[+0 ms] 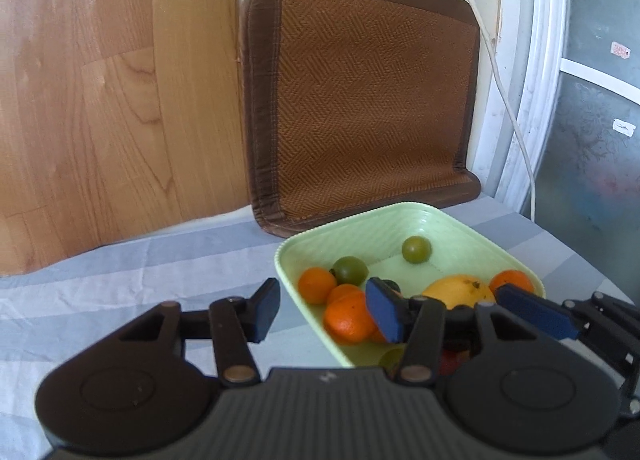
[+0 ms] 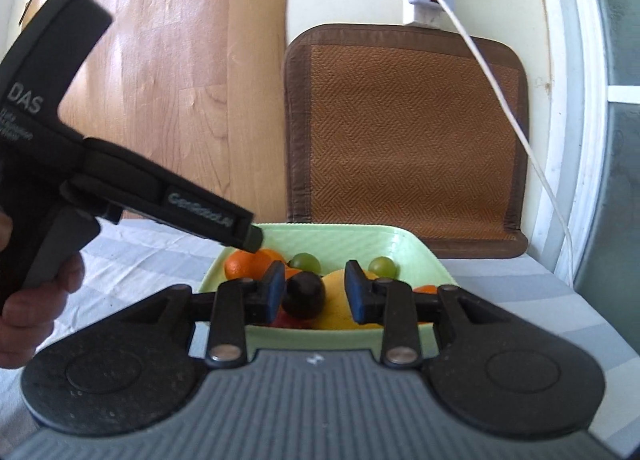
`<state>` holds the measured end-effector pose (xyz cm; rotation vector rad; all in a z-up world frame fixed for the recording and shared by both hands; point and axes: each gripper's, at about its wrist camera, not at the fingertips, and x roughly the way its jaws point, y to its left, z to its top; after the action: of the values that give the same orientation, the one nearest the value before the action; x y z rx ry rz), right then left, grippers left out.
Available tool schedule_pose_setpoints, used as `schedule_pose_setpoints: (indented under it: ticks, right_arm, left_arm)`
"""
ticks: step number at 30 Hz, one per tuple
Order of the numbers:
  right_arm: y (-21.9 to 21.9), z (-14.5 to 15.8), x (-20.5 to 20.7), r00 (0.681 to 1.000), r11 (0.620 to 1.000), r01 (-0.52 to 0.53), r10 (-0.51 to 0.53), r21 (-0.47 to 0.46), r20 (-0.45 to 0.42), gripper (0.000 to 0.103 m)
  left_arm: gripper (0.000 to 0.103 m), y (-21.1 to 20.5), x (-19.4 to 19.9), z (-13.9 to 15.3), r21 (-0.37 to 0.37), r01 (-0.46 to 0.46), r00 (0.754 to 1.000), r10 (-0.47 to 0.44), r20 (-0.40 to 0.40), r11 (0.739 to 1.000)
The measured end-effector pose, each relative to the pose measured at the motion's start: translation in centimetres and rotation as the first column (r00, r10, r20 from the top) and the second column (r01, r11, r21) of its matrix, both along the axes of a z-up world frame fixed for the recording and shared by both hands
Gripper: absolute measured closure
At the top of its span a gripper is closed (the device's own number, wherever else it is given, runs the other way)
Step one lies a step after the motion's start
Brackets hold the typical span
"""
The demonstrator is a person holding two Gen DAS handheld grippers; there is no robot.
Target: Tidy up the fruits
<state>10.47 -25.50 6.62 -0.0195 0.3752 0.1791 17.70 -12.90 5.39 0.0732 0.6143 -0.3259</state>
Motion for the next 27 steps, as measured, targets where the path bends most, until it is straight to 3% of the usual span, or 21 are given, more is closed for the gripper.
schedule_pose_setpoints:
  ticks: [6, 8, 16, 18, 20, 24, 27]
  right_arm:
    - [-0.1, 0.9, -2.2, 0.999, 0.998, 0.037, -0.038, 0.055, 0.027, 0.067]
    - [-0.3, 1.1, -3.1, 0.999, 0.994, 0.042, -0.045, 0.098, 0.02, 0.061]
    - [-0.7, 1.2, -6.3, 0.995, 0.948, 0.078, -0.053, 0.309, -0.088, 0.06]
    - [-0.6, 1.2, -6.8, 0.991, 0.932, 0.081, -0.037, 0.353, -0.13, 0.058]
    - [-0.4, 1.3, -7.4, 0.987, 0.919, 0.083, -0.022, 0.386, -0.16, 0.058]
    - [0.3, 1.4, -8.5, 0.98, 0.903, 0.083, 0.004, 0.422, -0.201, 0.058]
    - [0.8, 1.5, -9.4, 0.976, 0.895, 0.081, 0.018, 0.438, -0.216, 0.058]
  left_arm:
    - [0.048, 1.1, -3.3, 0.9, 0.044, -0.052, 0.998, 0.05, 0.031, 0.998]
    - [0.044, 1.5, -4.6, 1.1, 0.053, -0.065, 0.997, 0.062, 0.044, 0.996]
    - [0.041, 3.1, -9.6, 1.3, 0.072, -0.096, 0.994, 0.091, 0.067, 0.993]
    - [0.036, 3.7, -10.6, 1.3, 0.063, -0.102, 0.993, 0.098, 0.06, 0.993]
    - [0.018, 4.2, -11.6, 1.3, 0.056, -0.113, 0.992, 0.109, 0.068, 0.992]
    - [0.013, 5.0, -13.5, 1.3, 0.057, -0.132, 0.988, 0.127, 0.091, 0.99]
    - [0.004, 5.5, -14.7, 1.1, 0.052, -0.148, 0.985, 0.143, 0.095, 0.988]
